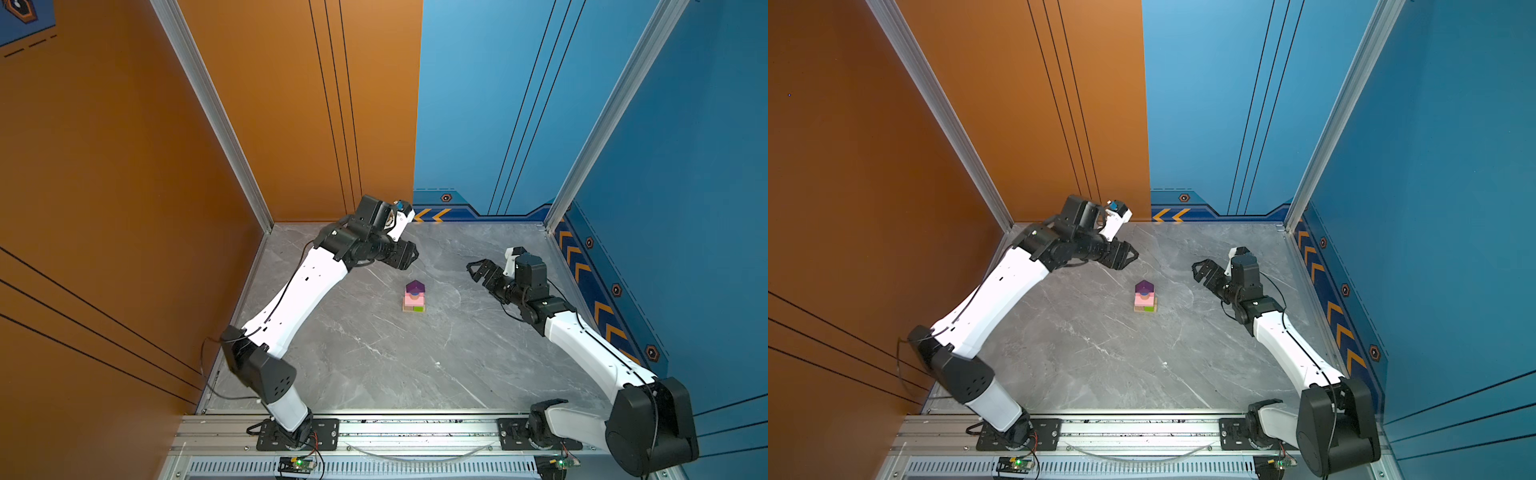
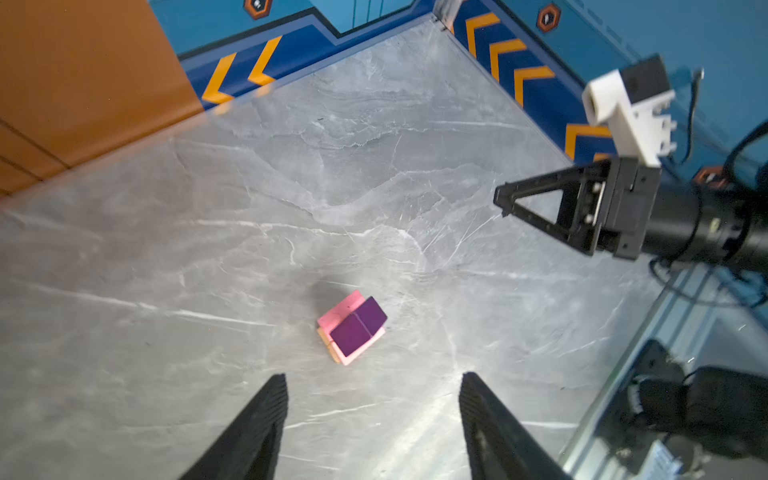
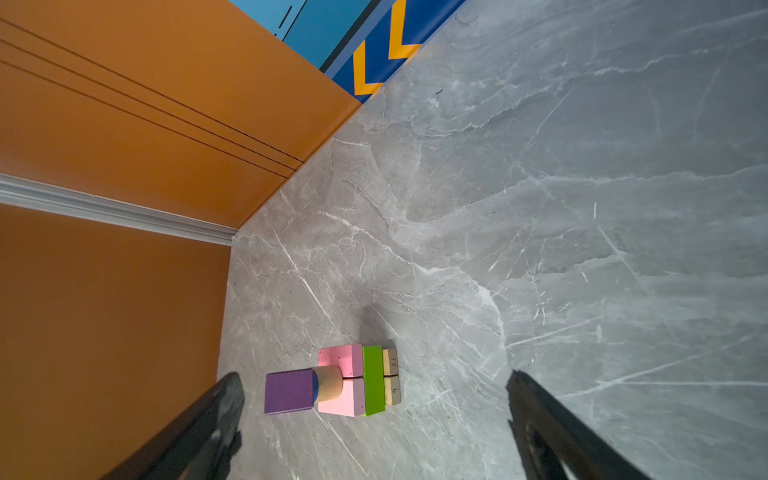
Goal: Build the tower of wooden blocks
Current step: 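Swing the left gripper beside the tower while the right gripper approaches it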
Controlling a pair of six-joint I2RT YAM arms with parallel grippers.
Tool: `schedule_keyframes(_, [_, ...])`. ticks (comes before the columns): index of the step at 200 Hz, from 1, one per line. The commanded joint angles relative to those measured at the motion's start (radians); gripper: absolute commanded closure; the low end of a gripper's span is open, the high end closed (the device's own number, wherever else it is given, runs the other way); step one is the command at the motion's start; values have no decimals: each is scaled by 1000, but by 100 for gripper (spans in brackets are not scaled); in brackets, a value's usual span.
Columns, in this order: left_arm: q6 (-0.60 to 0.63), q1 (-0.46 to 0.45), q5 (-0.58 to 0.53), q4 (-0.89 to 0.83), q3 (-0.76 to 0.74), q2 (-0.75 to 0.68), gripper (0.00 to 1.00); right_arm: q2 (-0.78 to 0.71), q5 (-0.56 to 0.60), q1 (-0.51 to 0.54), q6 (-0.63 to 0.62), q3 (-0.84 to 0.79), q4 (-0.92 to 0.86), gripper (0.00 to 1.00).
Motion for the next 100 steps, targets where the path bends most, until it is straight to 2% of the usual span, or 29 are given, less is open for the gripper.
schedule_keyframes(1, [-216,15,-16,317,-200,-137,42,-6,30,9,-62,25,7,3])
schedule_keyframes(24, [-320,14,-27,406,-362,-216,53,84,-92,7,-69,102,-72,16])
schedule_keyframes(48, [-389,1,-58,394,-446,-233,70,167,-184,24,-18,100,18,46])
schedule_keyframes(57, [-404,-6,-54,396,-472,-232,74,190,-195,36,0,97,57,54])
schedule_keyframes(77, [-431,-25,-61,396,-530,-226,85,228,-200,66,-1,120,68,80])
schedule_keyframes(100, [-467,-39,-70,409,-589,-213,97,263,-190,94,-14,150,49,97])
